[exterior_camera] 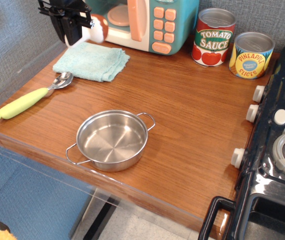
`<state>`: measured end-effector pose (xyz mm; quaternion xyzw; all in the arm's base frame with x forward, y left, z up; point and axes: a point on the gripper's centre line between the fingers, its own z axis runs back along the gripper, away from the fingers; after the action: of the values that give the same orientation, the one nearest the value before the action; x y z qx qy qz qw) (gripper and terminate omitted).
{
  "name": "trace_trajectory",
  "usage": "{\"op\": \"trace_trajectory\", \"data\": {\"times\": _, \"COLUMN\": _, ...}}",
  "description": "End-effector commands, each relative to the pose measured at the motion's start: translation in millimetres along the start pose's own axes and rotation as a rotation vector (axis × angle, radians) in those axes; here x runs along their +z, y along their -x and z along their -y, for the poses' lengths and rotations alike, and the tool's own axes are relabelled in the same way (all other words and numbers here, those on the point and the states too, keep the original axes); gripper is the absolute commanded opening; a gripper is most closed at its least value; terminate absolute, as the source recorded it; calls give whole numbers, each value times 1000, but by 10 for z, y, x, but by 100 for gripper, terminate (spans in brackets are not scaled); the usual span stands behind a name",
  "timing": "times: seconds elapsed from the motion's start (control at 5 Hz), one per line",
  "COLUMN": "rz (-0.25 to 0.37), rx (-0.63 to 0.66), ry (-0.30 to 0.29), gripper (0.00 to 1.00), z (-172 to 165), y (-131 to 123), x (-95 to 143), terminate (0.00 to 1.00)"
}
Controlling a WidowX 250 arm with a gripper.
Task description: Move the mushroom onto the blue cloth by left edge of table
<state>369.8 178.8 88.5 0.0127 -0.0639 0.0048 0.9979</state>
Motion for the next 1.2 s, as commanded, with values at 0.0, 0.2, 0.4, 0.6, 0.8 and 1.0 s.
{"op": "trace_trajectory", "data": {"times": 0.0, "rz": 2, "rx": 76, "ry": -90, "gripper": 0, "z": -449, "y": -289, "x": -82, "terminate": 0}}
{"op": "trace_trajectory", "data": {"times": 0.2, "rz": -11, "rx": 20, "ry": -92, "gripper": 0, "z": -360, "y": -247, "x": -133, "terminate": 0}}
{"op": "trace_trajectory", "data": {"times": 0.4, "rz": 20, "rx": -3, "ry": -100, "gripper": 0, "z": -307, "y": -202, "x": -58, "terminate": 0}}
{"op": "trace_trajectory", "data": {"times": 0.6, "rz": 36, "rx": 6, "ry": -106, "gripper": 100, "z": -302, "y": -146, "x": -24, "terminate": 0}}
{"op": "trace_trajectory", "data": {"times": 0.8, "rz": 49, "rx": 22, "ry": -128, "gripper": 100, "z": -294, "y": -154, "x": 61, "terminate": 0}}
{"op": "trace_trajectory", "data": {"times": 1.0, "rz": 60, "rx": 18, "ry": -160, "gripper": 100, "z": -270, "y": -183, "x": 230, "terminate": 0}}
